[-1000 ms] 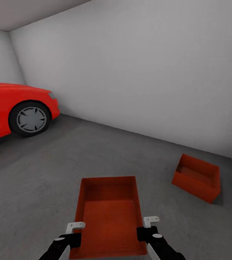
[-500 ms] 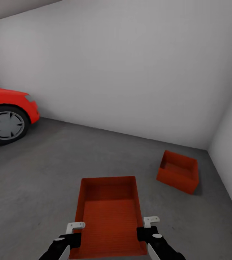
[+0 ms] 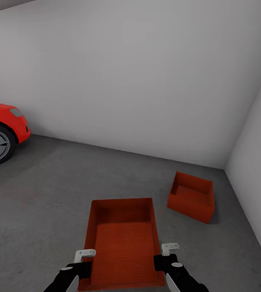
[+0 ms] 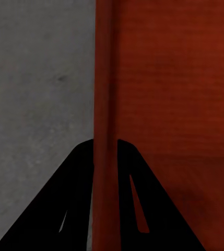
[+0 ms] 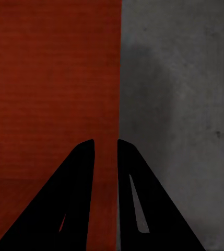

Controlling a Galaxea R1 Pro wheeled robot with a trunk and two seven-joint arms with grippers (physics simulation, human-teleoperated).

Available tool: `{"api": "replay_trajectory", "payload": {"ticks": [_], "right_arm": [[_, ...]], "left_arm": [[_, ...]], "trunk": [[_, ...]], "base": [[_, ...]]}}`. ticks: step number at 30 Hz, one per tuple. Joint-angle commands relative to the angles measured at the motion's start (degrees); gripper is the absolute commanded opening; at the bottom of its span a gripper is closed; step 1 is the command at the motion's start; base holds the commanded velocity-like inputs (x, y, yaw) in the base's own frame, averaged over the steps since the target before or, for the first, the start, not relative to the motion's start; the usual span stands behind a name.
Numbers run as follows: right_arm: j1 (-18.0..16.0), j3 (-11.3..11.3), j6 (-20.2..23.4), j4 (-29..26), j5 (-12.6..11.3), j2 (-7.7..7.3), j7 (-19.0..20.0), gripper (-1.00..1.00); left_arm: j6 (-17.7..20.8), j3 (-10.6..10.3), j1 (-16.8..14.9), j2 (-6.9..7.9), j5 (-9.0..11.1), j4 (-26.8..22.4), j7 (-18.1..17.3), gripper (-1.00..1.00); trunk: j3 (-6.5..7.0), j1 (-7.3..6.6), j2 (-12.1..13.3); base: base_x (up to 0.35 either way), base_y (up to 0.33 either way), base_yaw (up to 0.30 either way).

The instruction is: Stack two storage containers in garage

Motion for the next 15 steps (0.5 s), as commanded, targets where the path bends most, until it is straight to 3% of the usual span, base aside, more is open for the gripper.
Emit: {"api": "replay_trajectory", "payload": {"ticks": [1,6,15], "right_arm": [[0.0,0.5,0.2,0.0,-1.1,-0.04,-0.3,-1.0],[0.0,0.5,0.2,0.0,-1.2,-0.04,-0.3,-1.0],[0.0,0.5,0.2,0.0,-1.1,-0.04,-0.3,-1.0]], "left_arm": [[0.0,-0.5,-0.1,0.06,1.3,-2.2,0.6,-1.0],[0.0,-0.5,-0.1,0.06,1.4,-2.2,0.6,-1.0],[0.0,-0.5,-0.1,0.06,1.3,-2.2,0.5,-1.0]], "trunk": [[-0.06,0.02,0.0],[-0.02,0.02,0.0],[0.2,0.02,0.0]], "base": [[0.273,-0.183,-0.002],[0.275,-0.182,-0.103],[0.275,-0.182,-0.221]]}}
